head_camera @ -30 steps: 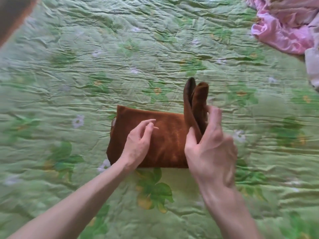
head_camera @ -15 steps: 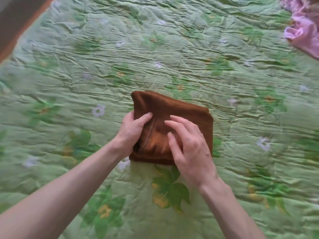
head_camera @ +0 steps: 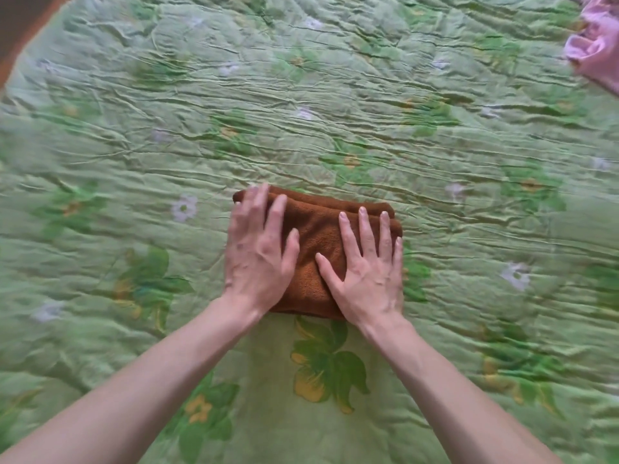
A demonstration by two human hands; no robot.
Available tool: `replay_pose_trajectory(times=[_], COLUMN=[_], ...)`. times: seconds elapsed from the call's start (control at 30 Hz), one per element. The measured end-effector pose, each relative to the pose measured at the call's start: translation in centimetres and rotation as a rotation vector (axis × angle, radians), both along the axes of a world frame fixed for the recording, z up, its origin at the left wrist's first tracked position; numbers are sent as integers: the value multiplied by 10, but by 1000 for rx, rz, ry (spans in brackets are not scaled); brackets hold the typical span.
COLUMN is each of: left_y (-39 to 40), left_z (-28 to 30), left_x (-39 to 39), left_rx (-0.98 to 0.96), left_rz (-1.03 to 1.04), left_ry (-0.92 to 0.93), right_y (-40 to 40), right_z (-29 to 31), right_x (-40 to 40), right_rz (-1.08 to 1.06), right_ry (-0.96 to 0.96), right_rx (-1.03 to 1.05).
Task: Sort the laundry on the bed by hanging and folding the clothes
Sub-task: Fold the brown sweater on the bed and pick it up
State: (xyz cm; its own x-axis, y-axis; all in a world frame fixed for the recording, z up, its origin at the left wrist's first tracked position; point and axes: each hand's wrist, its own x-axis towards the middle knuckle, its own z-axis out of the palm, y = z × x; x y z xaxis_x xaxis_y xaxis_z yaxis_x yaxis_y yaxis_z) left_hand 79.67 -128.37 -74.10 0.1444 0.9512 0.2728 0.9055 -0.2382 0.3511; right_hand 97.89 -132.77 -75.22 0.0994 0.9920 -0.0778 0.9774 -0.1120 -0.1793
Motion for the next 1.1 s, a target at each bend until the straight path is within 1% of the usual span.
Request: replay_pose_trajectory(times=[0.03,0.07,0.17,0.23,0.27,0.33,0.4,0.43,0.47,0.5,0.53,0.57,0.6,0.63,0.7,0.73,0.8,0.83,0.9,0.97,1.03,1.1], left_y=[-1,0,6,10,12,13,10,7,3,-1,-2,-1,1,4,13,15,14,11,1,-13,-26,-38], left_z=[-5,-10,-24,-29,-29,-26,-20,-17,-15,-14,-12,-9,-6,-4,5,11,21,24,33,57,96,147], left_x=[1,1,-3,-5,-5,-4,-1,0,1,0,-2,-4,-7,-11,-22,-26,-30,-32,-31,-28,-24,-17], left_rx=[-66,-136,-282,-391,-425,-426,-385,-372,-378,-410,-470,-553,-650,-746,-939,-1043,-1197,-1227,-1260,-1292,-1336,-1349], left_rz=[-65,-83,-33,3,8,-3,27,84,171,270,351,415,462,483,455,435,416,413,377,330,282,218], left_ry=[58,73,33,-7,-28,-48,-95,-156,-240,-332,-418,-501,-589,-694,-911,-983,-1074,-1107,-1180,-1238,-1233,-1188], right_y=[0,0,0,2,3,5,5,4,2,-1,-4,-6,-7,-8,-7,-5,-5,-6,-13,-26,-44,-67], right_z=[-1,-2,-7,-8,-9,-8,-9,-10,-12,-11,-8,-4,1,6,12,18,34,40,58,87,130,178], right_x=[1,2,8,11,12,14,19,23,27,31,34,37,39,42,52,57,65,67,70,76,85,92], right_rz=[3,2,-16,-23,-22,-10,-5,-40,-113,-231,-382,-528,-626,-672,-697,-686,-583,-522,-485,-523,-561,-605], right_ry=[10,29,164,202,204,240,378,470,575,685,803,898,973,1023,1187,1303,1473,1503,1506,1534,1573,1606], right_rx=[2,12,70,80,75,84,157,213,266,296,277,202,102,8,-147,-240,-397,-437,-406,-336,-327,-362])
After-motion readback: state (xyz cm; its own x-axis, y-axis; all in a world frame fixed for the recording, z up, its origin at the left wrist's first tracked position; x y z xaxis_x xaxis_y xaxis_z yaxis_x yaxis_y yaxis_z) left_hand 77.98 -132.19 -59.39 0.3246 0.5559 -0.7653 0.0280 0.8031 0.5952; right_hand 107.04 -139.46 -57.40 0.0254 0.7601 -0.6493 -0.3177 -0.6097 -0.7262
